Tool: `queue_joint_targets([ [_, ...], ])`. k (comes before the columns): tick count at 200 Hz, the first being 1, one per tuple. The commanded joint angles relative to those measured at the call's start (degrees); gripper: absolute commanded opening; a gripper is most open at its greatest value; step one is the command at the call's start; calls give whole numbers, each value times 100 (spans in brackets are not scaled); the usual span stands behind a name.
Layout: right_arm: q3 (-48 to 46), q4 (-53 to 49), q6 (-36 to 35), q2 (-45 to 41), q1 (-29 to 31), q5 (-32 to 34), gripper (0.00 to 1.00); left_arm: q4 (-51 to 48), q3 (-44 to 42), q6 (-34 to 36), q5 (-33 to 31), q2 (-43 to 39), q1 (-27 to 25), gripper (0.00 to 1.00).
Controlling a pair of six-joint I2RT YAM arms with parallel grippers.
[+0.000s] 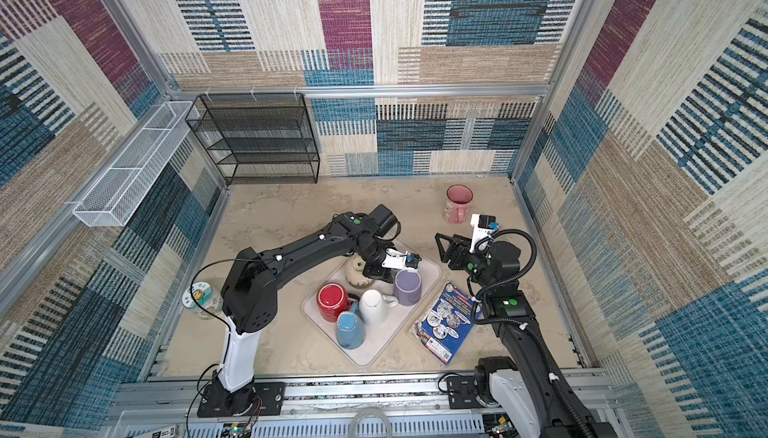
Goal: Turn the mug right side up
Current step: 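Release the pink mug with the right gripper while the left arm reaches the lavender mug, then lower the left gripper onto the upside-down lavender mug base and close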
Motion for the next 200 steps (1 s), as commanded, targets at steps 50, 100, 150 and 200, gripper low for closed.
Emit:
queue_joint_targets([
  [50, -28, 180, 29, -25, 0, 26, 69, 25, 143, 152, -201, 309, 13, 57],
  [100, -23, 174, 28, -42, 0, 46, 69, 30, 243, 38, -256, 434, -52, 55],
  [150, -40, 163, 26, -92, 0, 109, 69, 172, 38, -110, -227, 381, -79, 47],
  [200, -26, 146, 24, -123, 0, 131, 69, 306, -58, -346, -233, 281, -102, 38],
])
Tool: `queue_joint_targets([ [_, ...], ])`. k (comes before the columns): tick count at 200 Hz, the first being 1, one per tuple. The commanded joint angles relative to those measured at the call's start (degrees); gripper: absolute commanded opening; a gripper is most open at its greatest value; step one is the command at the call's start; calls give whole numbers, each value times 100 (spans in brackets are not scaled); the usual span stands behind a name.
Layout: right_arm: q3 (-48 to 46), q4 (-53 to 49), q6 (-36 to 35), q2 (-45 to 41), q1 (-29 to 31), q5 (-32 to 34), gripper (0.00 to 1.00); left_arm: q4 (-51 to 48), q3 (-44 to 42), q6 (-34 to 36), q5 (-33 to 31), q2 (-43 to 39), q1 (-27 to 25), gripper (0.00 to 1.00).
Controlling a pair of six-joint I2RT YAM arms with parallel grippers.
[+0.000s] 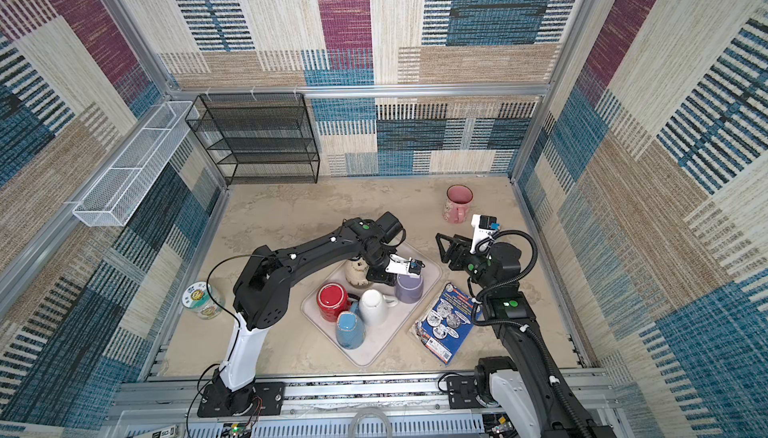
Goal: Turn the mug right side up
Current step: 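Lower the left gripper onto the upside-down lavender mug base and close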
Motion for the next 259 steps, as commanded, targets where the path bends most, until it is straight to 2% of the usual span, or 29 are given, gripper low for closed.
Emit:
queue_joint_targets([
  [1, 7, 148, 24, -27, 2, 87, 69, 165, -56, -239, 39, -111, -6, 37],
  [121, -19, 216, 33, -18, 2, 101, 69, 492, -262, -1913, -892, -174, -219, 20],
  [165, 10, 220, 32, 6, 2, 81, 69, 483, -439, -2403, -1038, -227, -333, 20],
  [208, 25, 165, 52, -16, 3, 145, 70, 335, -298, -2707, -1287, -190, -404, 28],
  [259, -28, 115, 78, -94, 2, 240, 70, -46, 21, -2702, -1175, 36, -406, 36],
])
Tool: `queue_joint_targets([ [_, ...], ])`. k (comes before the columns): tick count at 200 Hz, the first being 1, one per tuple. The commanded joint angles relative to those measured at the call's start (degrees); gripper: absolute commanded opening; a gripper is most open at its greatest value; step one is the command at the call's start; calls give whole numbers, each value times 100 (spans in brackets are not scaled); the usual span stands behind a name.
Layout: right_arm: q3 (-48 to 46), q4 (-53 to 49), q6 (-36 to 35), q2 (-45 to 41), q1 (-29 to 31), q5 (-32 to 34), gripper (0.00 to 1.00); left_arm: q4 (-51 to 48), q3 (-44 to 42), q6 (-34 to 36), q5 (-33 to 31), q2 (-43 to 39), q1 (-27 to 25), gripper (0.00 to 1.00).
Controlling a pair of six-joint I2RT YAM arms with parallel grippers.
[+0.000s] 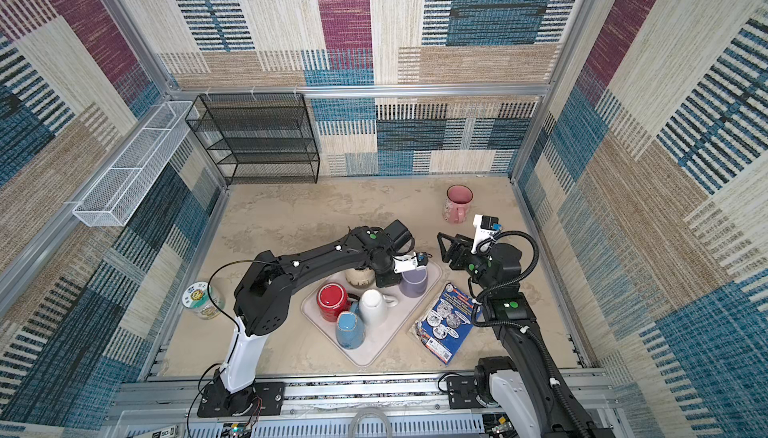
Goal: Turn the mug right side up
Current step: 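Lower the left gripper onto the upside-down lavender mug base and close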
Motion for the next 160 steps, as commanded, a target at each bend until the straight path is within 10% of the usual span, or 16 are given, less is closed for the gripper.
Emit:
queue_joint_targets([
  [1, -6, 101, 60, -43, 2, 101, 70, -308, 157, -118, 23, 115, 3, 36],
  [160, -24, 119, 46, -32, 2, 91, 70, -600, 733, -274, 154, 387, 4, 35],
])
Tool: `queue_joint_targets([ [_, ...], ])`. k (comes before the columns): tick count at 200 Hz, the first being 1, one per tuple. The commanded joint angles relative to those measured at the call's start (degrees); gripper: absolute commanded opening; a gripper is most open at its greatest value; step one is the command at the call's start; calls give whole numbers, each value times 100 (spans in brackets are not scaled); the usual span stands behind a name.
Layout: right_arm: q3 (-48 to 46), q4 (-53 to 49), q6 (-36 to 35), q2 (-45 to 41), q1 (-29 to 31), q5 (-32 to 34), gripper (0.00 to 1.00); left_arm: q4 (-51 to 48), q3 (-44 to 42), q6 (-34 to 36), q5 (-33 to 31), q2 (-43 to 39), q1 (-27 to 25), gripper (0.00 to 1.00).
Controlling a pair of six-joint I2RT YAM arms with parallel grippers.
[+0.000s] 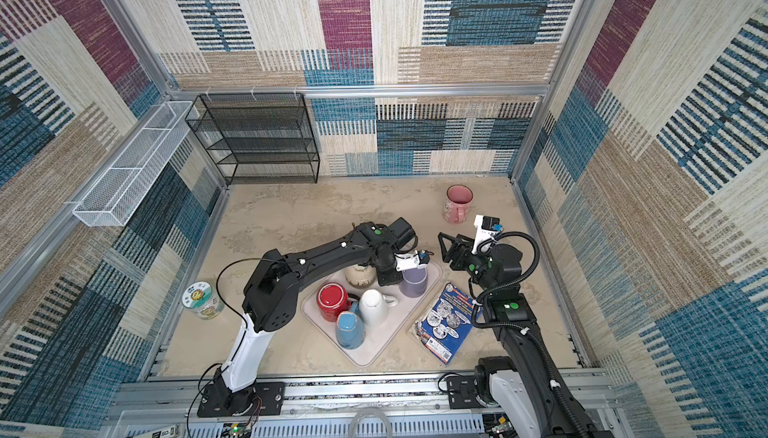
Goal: Turn the mug right side up
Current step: 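Lower the left gripper onto the upside-down lavender mug base and close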
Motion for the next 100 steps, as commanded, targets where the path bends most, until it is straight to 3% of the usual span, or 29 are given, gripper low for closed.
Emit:
queue_joint_targets([
  [1, 2, 126, 48, 16, 2, 3, 70, -52, 86, -125, 128, 33, -1, 35],
  [57, 9, 100, 39, 3, 4, 3, 70, -52, 196, -186, 216, 148, -2, 28],
  [100, 7, 89, 34, -2, 2, 19, 70, -54, 188, -204, 298, 121, -2, 5],
])
